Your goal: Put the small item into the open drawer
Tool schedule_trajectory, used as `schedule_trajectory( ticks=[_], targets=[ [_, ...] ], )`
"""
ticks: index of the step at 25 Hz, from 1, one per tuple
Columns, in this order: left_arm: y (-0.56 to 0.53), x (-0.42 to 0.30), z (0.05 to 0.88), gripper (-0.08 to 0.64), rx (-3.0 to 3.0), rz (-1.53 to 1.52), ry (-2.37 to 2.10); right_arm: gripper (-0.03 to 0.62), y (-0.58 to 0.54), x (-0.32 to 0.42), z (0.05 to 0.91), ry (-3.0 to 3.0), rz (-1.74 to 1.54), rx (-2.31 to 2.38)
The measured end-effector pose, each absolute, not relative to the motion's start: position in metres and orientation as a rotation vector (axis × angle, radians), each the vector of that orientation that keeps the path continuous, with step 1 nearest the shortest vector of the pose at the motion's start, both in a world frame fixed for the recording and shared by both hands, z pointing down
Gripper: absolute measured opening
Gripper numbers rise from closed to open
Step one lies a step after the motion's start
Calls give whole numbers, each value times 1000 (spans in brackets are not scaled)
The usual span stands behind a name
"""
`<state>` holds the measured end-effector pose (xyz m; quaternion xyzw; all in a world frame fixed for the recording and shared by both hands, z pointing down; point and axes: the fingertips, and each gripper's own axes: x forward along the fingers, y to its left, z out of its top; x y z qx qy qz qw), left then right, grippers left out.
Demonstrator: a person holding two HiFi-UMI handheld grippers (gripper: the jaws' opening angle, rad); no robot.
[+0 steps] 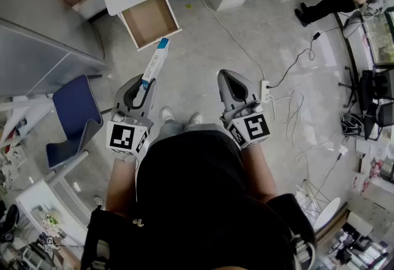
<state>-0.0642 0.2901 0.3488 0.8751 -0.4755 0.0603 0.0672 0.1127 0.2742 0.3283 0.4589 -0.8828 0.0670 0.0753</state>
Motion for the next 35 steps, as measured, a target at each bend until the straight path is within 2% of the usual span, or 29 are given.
schedule_trajectory(
  ticks=[21,35],
  targets=[
    [250,-131,376,94,2607,201,-1405,12,235,69,337,-2592,260,1500],
    [133,-106,379,94,2484,239,-1560,12,91,92,350,-2667,321,1312]
  ],
)
